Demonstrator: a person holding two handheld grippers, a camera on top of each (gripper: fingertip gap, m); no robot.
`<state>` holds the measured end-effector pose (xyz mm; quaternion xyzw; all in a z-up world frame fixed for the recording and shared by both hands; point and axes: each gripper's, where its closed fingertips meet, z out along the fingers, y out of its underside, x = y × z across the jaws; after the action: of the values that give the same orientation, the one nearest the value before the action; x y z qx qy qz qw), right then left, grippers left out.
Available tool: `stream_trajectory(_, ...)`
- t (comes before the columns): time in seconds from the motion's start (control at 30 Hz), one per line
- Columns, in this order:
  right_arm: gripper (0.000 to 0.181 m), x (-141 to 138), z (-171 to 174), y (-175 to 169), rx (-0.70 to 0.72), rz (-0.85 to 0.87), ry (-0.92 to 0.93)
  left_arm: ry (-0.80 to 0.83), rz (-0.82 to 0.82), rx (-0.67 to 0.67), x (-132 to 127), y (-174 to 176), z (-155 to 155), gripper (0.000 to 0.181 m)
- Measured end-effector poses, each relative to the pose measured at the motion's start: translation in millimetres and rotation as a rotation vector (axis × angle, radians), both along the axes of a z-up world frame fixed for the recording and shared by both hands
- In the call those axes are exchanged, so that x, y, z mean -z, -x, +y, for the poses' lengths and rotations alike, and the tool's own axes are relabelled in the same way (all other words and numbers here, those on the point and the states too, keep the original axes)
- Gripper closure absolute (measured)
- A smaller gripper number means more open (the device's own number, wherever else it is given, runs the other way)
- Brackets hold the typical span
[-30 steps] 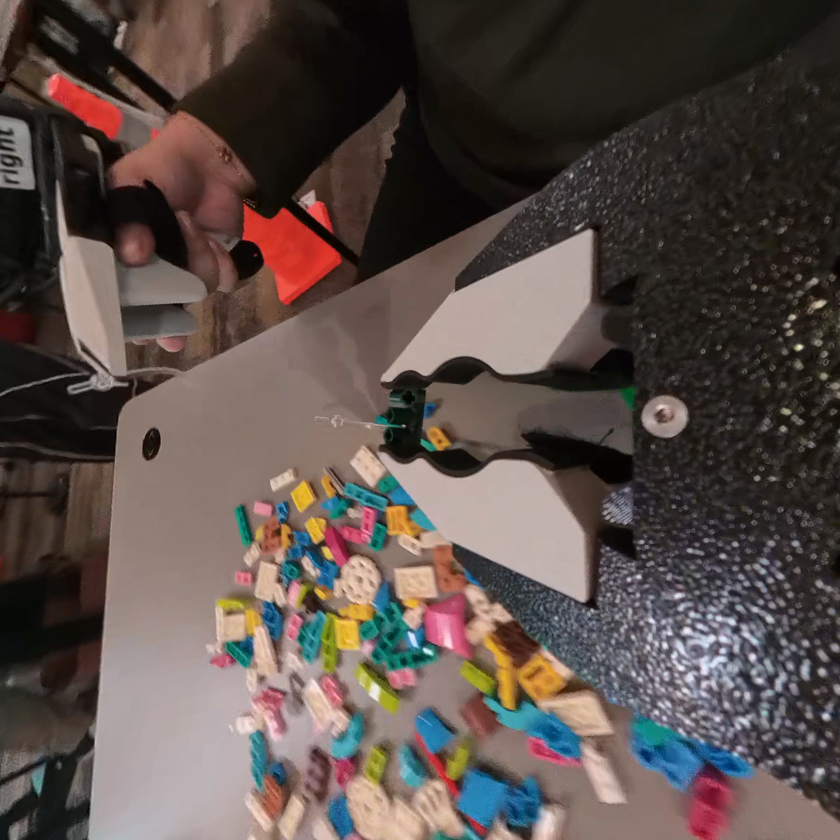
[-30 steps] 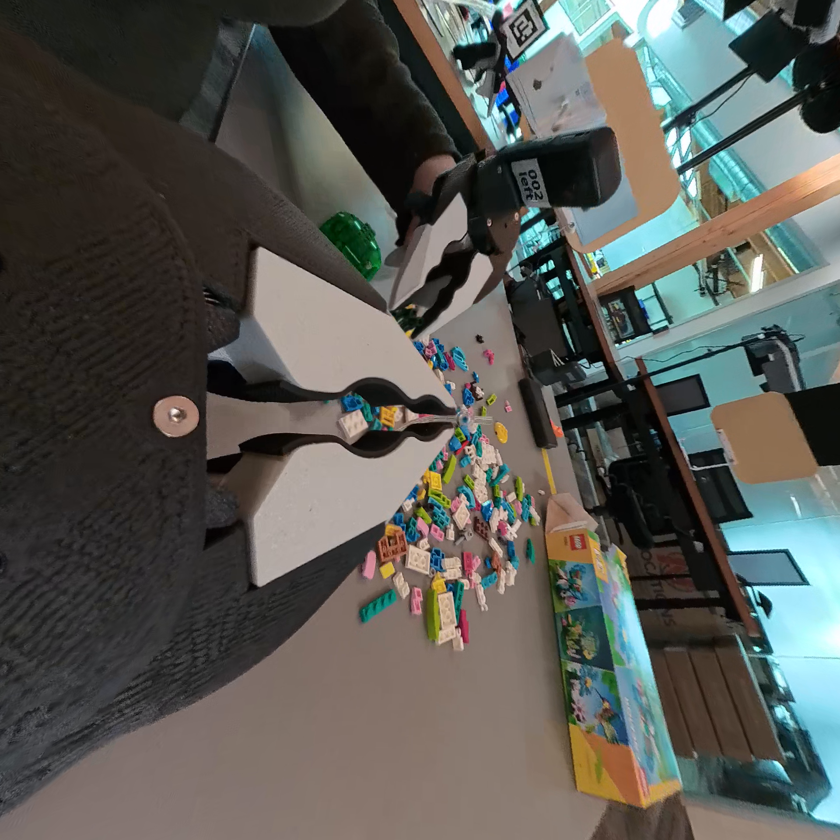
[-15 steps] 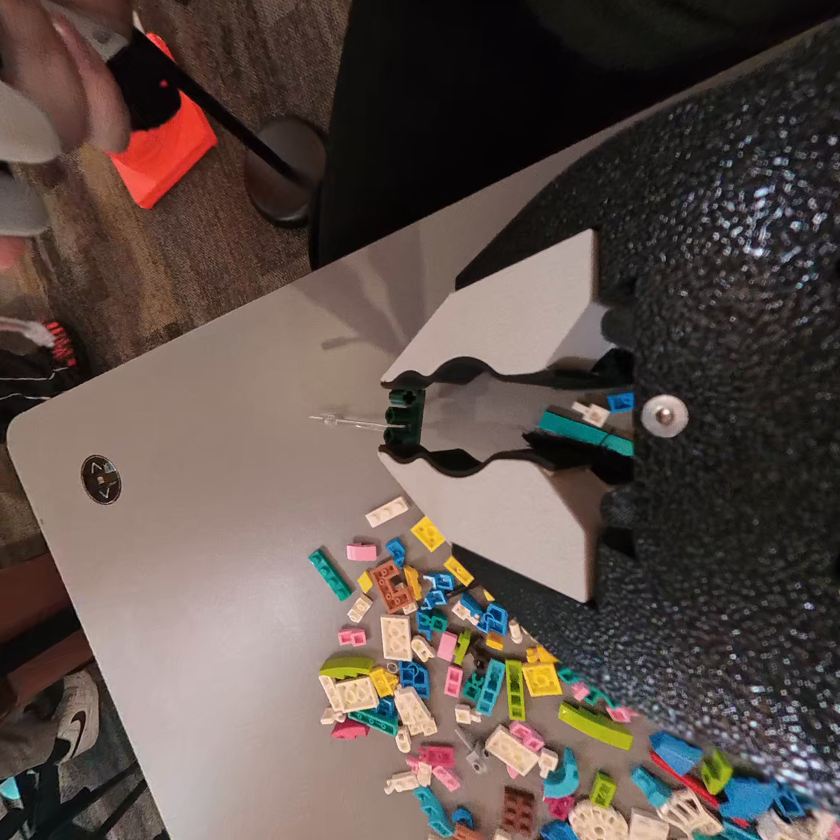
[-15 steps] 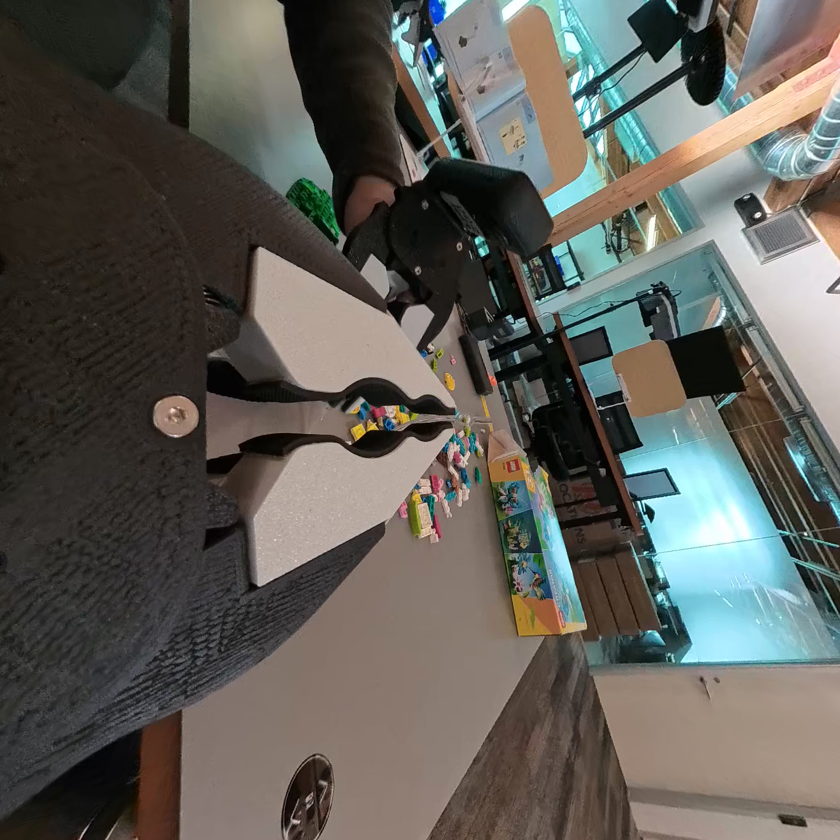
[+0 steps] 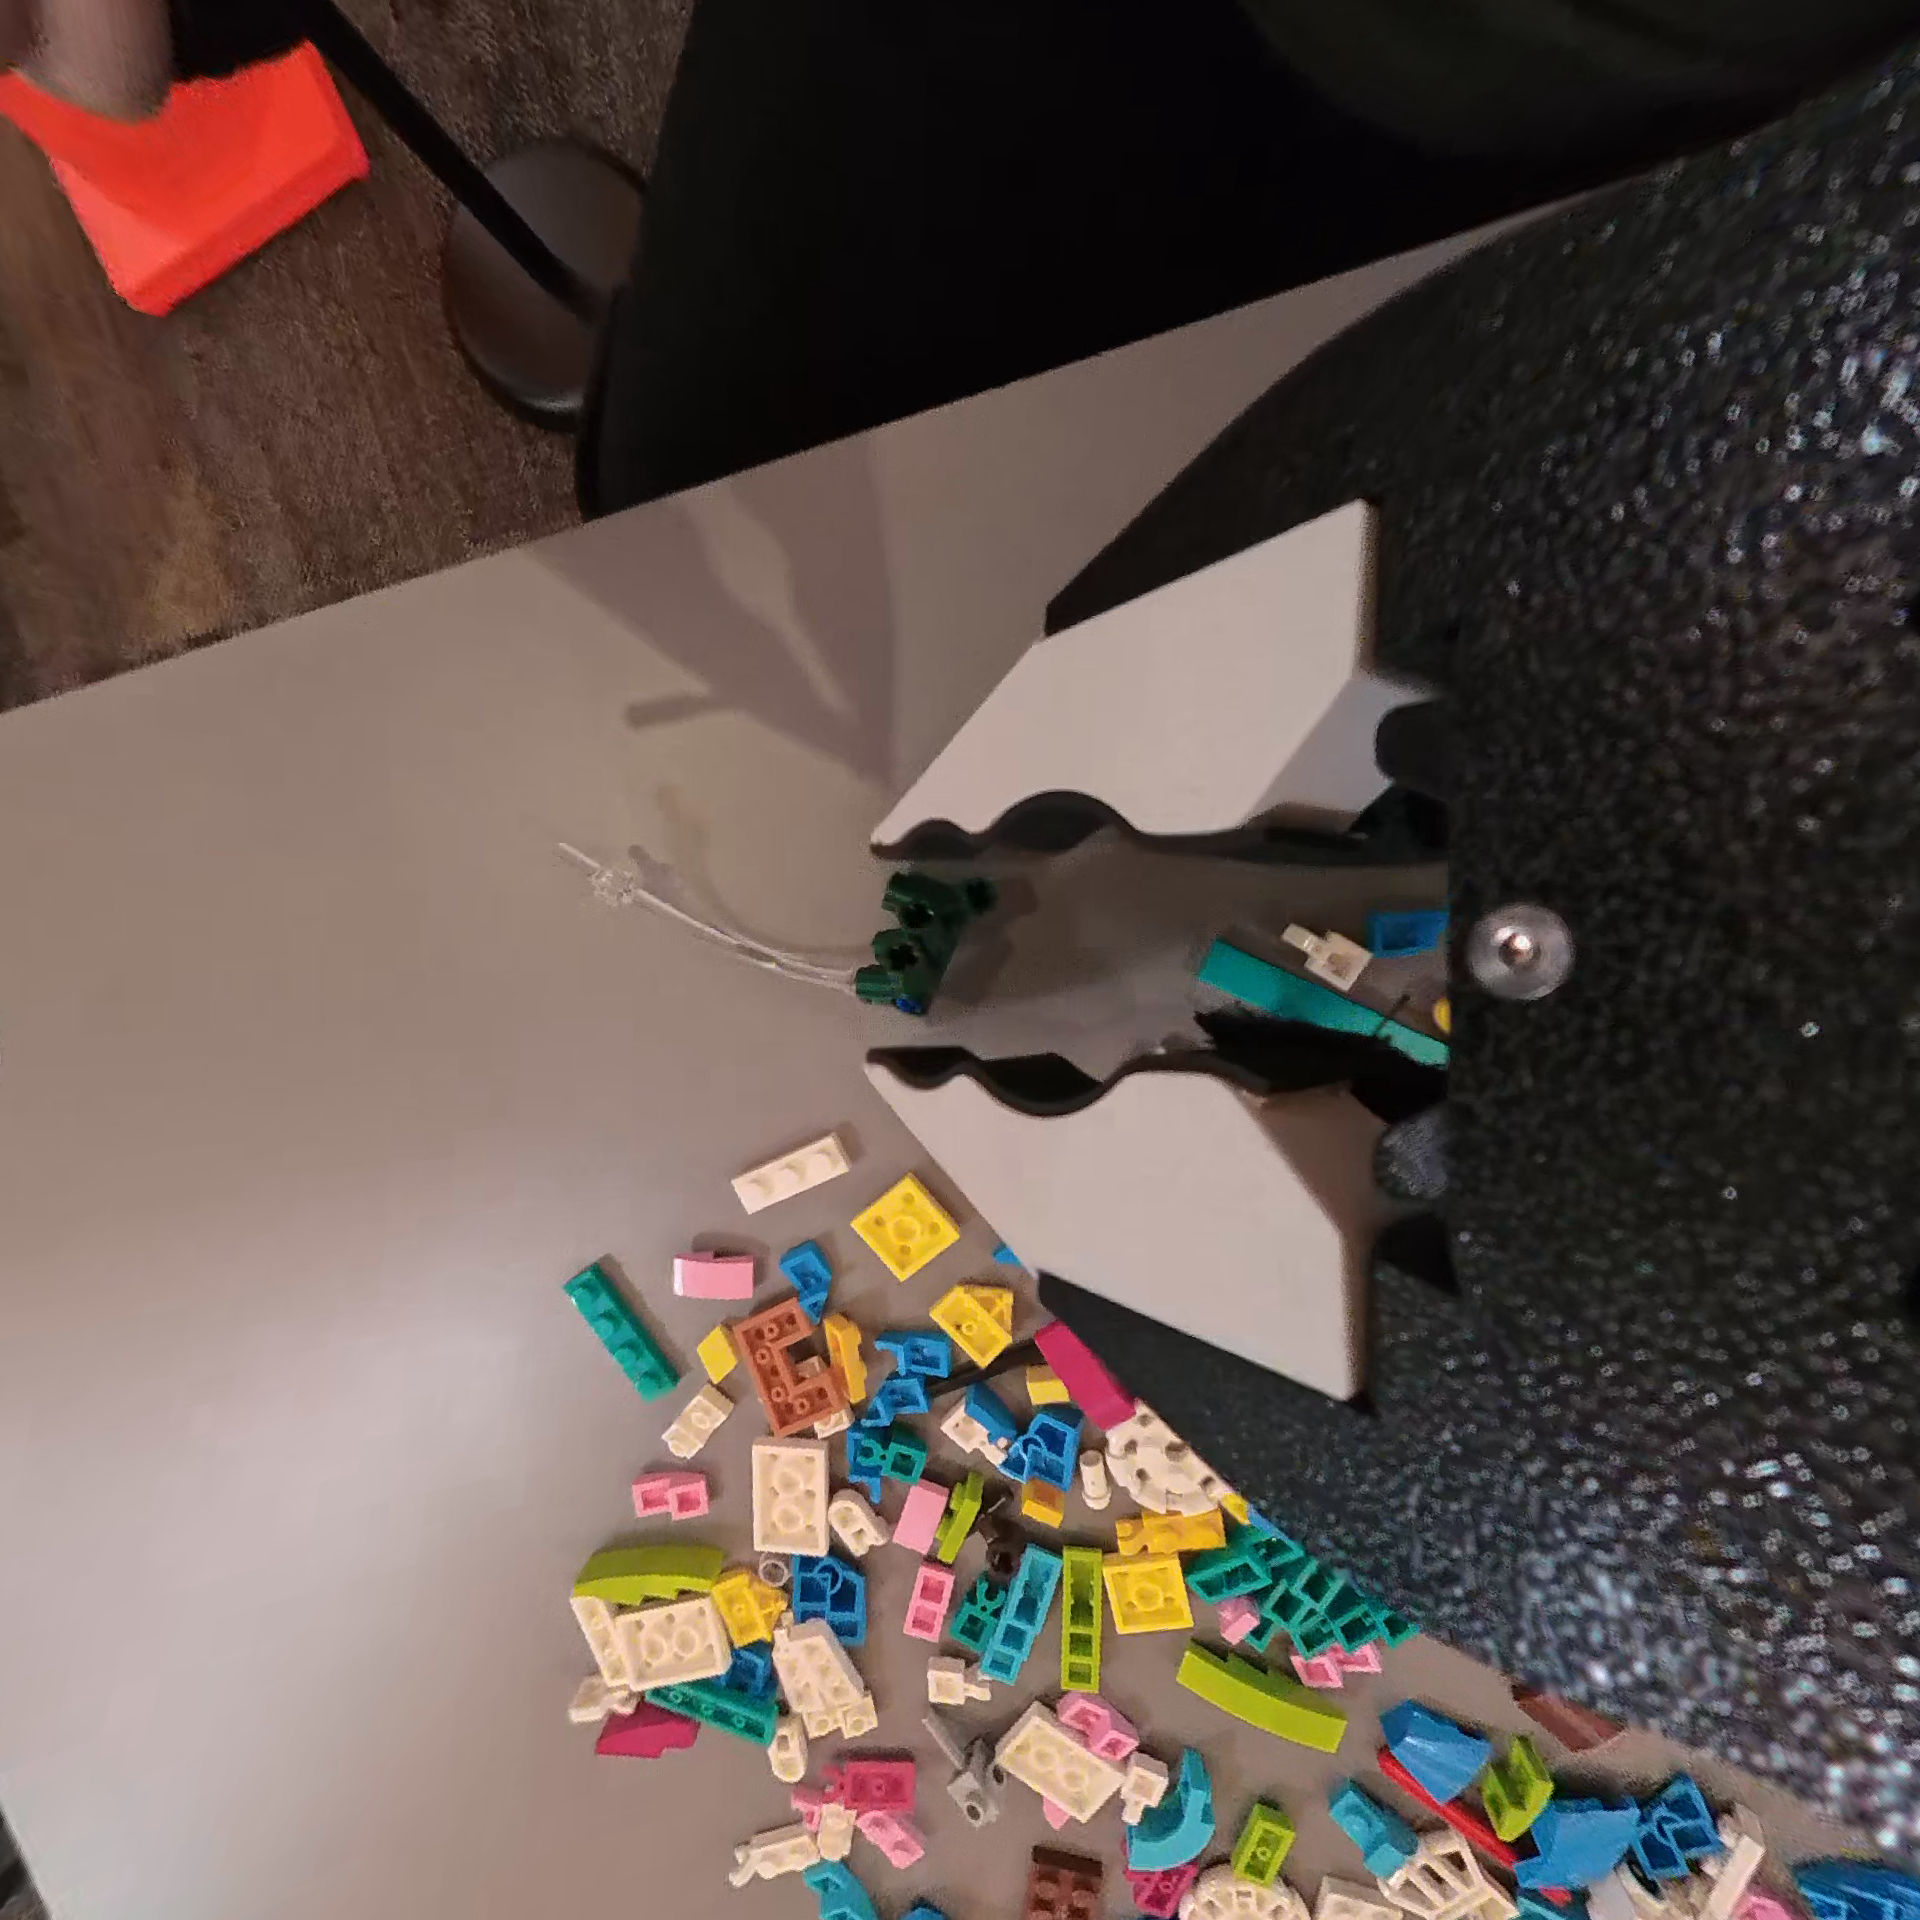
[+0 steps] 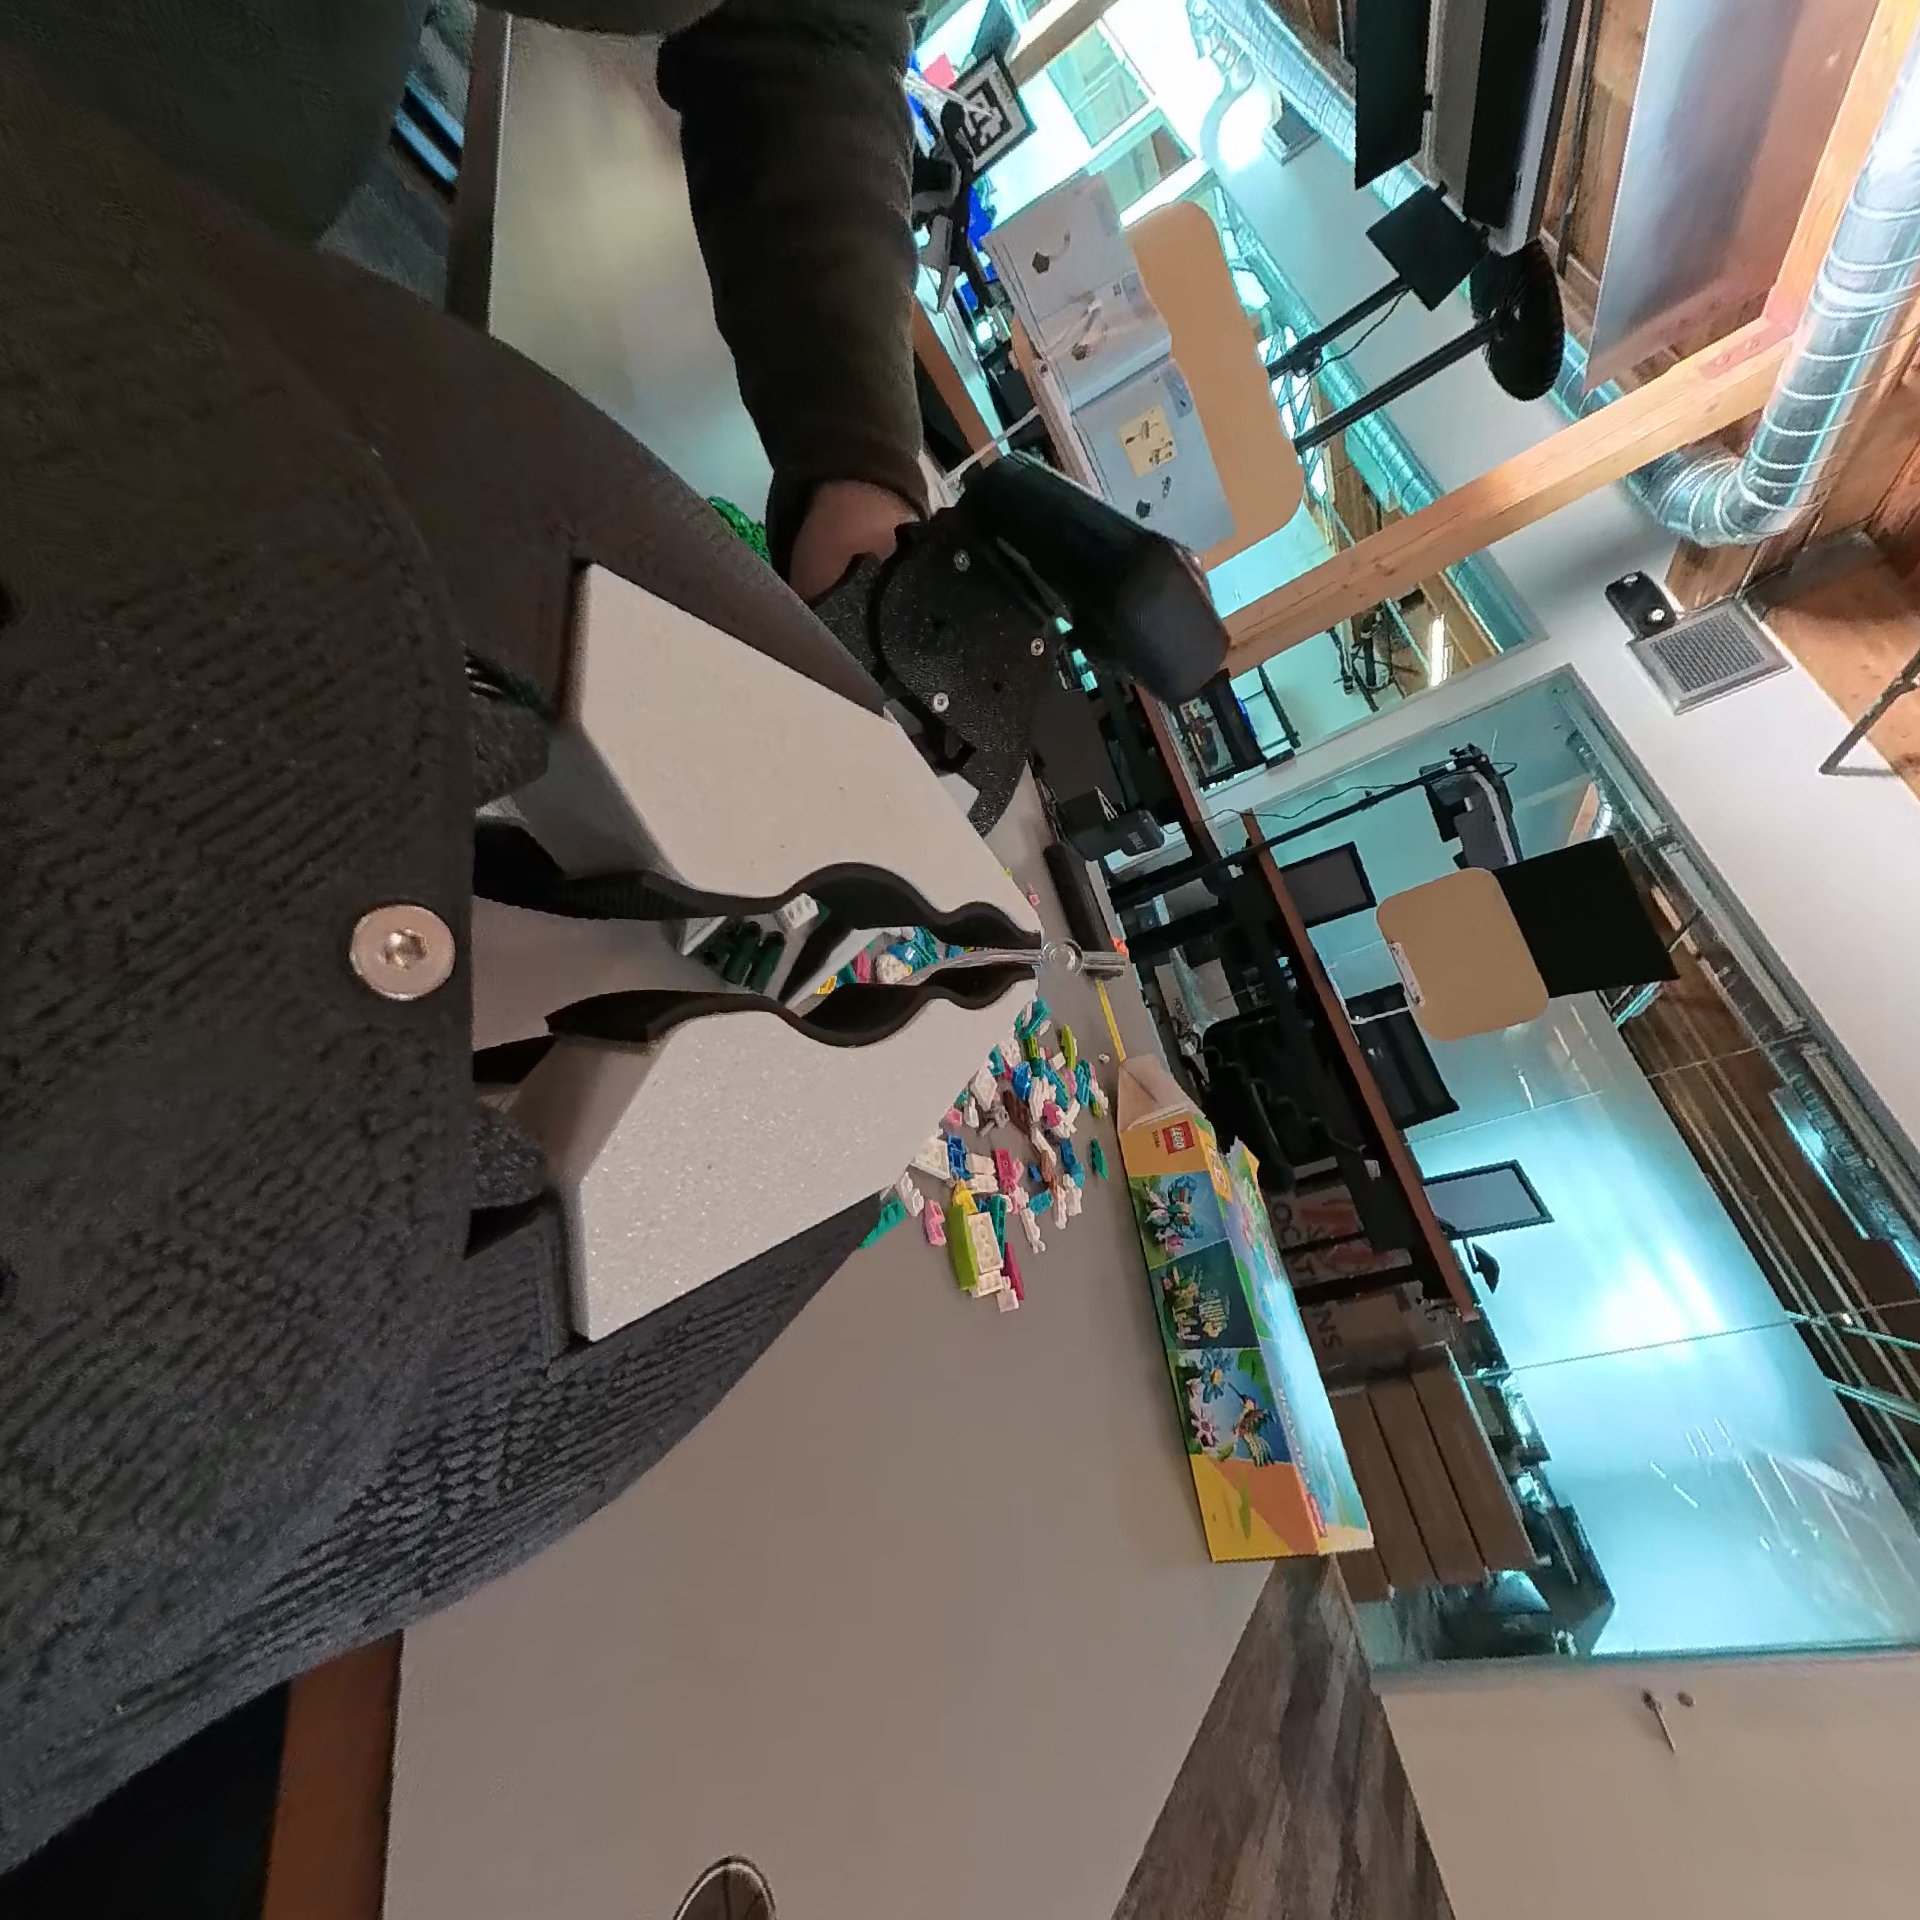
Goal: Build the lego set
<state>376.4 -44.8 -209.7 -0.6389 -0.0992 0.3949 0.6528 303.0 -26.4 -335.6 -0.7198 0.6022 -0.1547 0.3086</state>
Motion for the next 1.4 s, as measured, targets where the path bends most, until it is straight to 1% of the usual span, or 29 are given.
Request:
stream_trajectory(0.13, 0.18, 3, 0, -2, -0.007, 0.03, 0.005, 0.002, 0.009, 0.002, 0, 0, -1, 0.145)
stream_trajectory(0.2, 0.18, 2, -1, -3, -0.018, 0.067, 0.002, 0.015, 0.012, 0.004, 0, 1, -4, 0.139)
stream_trajectory(0.3, 0.18, -8, -6, -6, -0.078, 0.201, -0.017, 0.037, 0.011, -0.003, -5, 6, -8, 0.118)
stream_trajectory(0.33, 0.18, -12, -8, -6, -0.107, 0.254, -0.027, 0.016, -0.003, -0.018, -11, 7, -6, 0.111)
stream_trajectory(0.4, 0.18, -24, -15, -6, -0.192, 0.373, -0.059, -0.051, -0.091, 0.0, -35, -3, -7, 0.097)
stream_trajectory(0.43, 0.18, -30, -19, -5, -0.242, 0.431, -0.071, -0.074, -0.16, 0.038, -50, -12, -14, 0.099)
stream_trajectory(0.5, 0.18, -40, -27, -1, -0.342, 0.529, -0.092, -0.12, -0.291, 0.157, -79, -34, -37, 0.106)
stream_trajectory(0.57, 0.18, -49, -33, 2, -0.423, 0.601, -0.104, -0.179, -0.386, 0.245, -101, -51, -55, 0.117)
stream_trajectory(0.63, 0.18, -55, -39, 6, -0.49, 0.644, -0.109, -0.242, -0.467, 0.286, -116, -63, -64, 0.13)
stream_trajectory(0.7, 0.18, -58, -42, 9, -0.524, 0.665, -0.109, -0.303, -0.53, 0.288, -127, -70, -63, 0.145)
stream_trajectory(0.77, 0.18, -60, -41, 2, -0.507, 0.697, -0.119, -0.327, -0.55, 0.296, -130, -75, -63, 0.151)
stream_trajectory(0.8, 0.18, -61, -41, -1, -0.503, 0.704, -0.123, -0.321, -0.562, 0.315, -129, -77, -66, 0.159)
stream_trajectory(0.83, 0.18, -61, -42, -3, -0.497, 0.702, -0.124, -0.334, -0.577, 0.317, -131, -78, -67, 0.175)
stream_trajectory(0.87, 0.18, -61, -42, -3, -0.49, 0.694, -0.127, -0.384, -0.58, 0.303, -133, -78, -64, 0.179)
stream_trajectory(0.93, 0.179, -62, -43, -2, -0.464, 0.655, -0.135, -0.457, -0.55, 0.321, -132, -79, -64, 0.18)
stream_trajectory(1.0, 0.179, -62, -41, -3, -0.422, 0.624, -0.136, -0.515, -0.521, 0.308, -133, -78, -60, 0.18)
stream_trajectory(1.07, 0.179, -59, -31, -7, -0.311, 0.574, -0.126, -0.564, -0.471, 0.269, -133, -76, -51, 0.18)
stream_trajectory(1.17, 0.161, -48, -16, -11, -0.123, 0.426, -0.086, -0.667, -0.39, 0.199, -136, -70, -34, 0.18)
stream_trajectory(1.23, 0.155, -39, -10, -8, -0.047, 0.294, -0.051, -0.752, -0.327, 0.183, -137, -66, -25, 0.18)
stream_trajectory(1.4, 0.162, -33, -6, 1, 0.025, 0.139, -0.007, -0.888, -0.207, 0.166, -133, -63, -15, 0.18)
